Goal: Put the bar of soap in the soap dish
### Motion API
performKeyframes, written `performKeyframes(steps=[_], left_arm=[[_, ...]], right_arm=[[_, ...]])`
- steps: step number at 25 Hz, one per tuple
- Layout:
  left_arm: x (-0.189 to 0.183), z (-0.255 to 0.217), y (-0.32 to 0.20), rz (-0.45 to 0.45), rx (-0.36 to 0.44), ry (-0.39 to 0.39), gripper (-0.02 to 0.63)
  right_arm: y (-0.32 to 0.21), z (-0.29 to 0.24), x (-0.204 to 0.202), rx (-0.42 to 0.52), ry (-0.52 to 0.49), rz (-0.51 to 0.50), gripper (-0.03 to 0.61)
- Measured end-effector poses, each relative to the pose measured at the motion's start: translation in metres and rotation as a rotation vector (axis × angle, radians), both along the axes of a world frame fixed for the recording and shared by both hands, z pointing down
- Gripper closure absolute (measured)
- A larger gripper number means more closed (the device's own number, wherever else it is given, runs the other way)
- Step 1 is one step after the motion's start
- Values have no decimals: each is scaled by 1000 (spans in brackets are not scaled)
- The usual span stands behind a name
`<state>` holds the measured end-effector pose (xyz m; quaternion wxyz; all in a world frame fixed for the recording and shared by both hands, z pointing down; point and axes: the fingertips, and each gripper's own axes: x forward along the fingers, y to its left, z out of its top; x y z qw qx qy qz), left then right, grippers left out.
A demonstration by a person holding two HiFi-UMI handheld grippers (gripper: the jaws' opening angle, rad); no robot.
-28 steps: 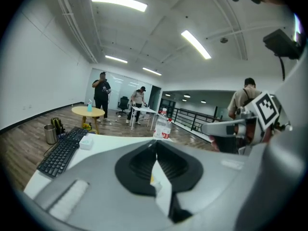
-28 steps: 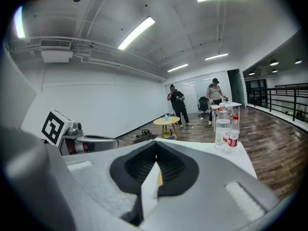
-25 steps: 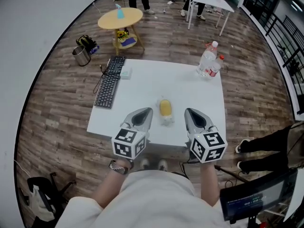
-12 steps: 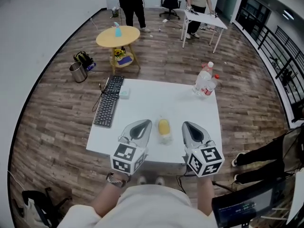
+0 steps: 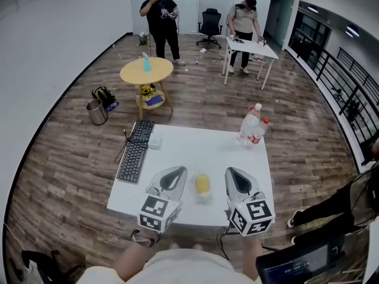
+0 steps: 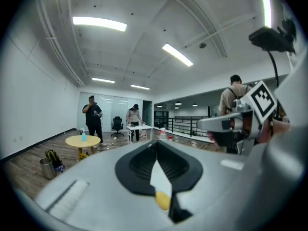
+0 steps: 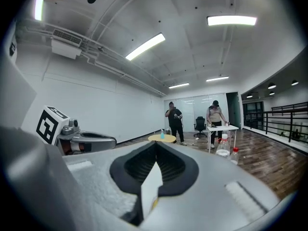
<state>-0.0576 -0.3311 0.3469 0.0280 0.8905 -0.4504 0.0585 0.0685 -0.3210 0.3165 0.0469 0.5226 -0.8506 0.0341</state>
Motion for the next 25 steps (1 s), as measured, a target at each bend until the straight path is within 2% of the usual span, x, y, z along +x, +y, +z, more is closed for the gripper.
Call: performKeyframes(steps=[12,18,25], left_arm=[[7,-30,-5,22,109,-22,606],[5,-39,-9,25,150,-58,606],[3,-41,-7,36,165,-67,606]], right_arm=[[-11,-33,7,101,16,8,577],[-19,-41,7,112,23,2,577],[-18,-40,5,109,25,16,577]])
